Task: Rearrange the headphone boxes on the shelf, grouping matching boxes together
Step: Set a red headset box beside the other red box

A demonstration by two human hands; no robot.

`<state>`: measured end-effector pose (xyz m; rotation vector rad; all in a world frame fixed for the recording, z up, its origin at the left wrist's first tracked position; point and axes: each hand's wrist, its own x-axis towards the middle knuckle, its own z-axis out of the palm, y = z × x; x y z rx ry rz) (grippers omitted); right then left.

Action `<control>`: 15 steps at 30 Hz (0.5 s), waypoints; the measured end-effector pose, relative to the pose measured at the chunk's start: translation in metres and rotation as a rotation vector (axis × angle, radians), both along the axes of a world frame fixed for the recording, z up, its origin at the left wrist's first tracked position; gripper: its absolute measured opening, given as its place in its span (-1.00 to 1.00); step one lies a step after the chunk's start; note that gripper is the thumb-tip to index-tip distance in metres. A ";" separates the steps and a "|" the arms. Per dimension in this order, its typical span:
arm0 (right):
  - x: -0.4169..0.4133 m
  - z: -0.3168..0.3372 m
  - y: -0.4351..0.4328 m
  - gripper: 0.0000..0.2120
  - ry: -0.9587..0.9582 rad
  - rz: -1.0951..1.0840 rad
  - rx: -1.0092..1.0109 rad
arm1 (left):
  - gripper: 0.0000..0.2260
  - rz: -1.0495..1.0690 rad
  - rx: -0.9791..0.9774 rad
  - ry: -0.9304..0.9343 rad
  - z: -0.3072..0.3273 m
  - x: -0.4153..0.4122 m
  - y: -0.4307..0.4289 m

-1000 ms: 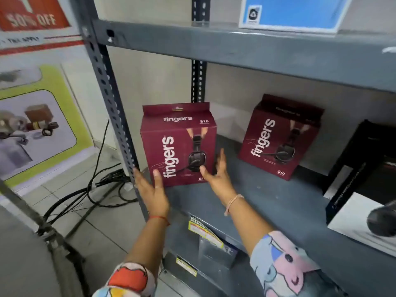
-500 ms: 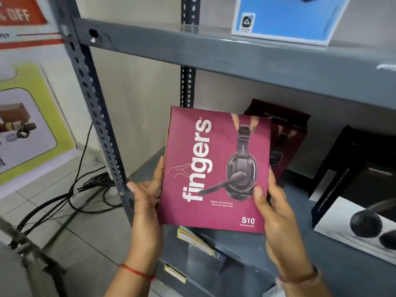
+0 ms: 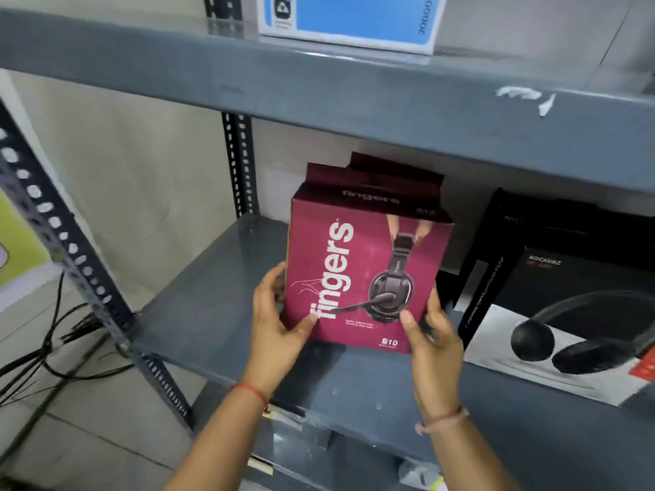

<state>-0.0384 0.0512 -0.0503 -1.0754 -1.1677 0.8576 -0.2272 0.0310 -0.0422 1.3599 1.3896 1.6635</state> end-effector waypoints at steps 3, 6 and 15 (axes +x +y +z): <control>0.002 -0.018 0.031 -0.45 0.084 -0.156 -0.042 | -0.34 -0.045 -0.044 0.013 -0.022 0.009 0.049; -0.001 -0.037 0.055 -0.47 0.098 -0.196 -0.108 | -0.38 -0.057 -0.049 0.006 -0.035 0.013 0.083; 0.043 -0.066 0.123 0.34 -0.232 0.208 -0.215 | 0.22 -0.535 -0.507 0.061 -0.047 -0.032 0.151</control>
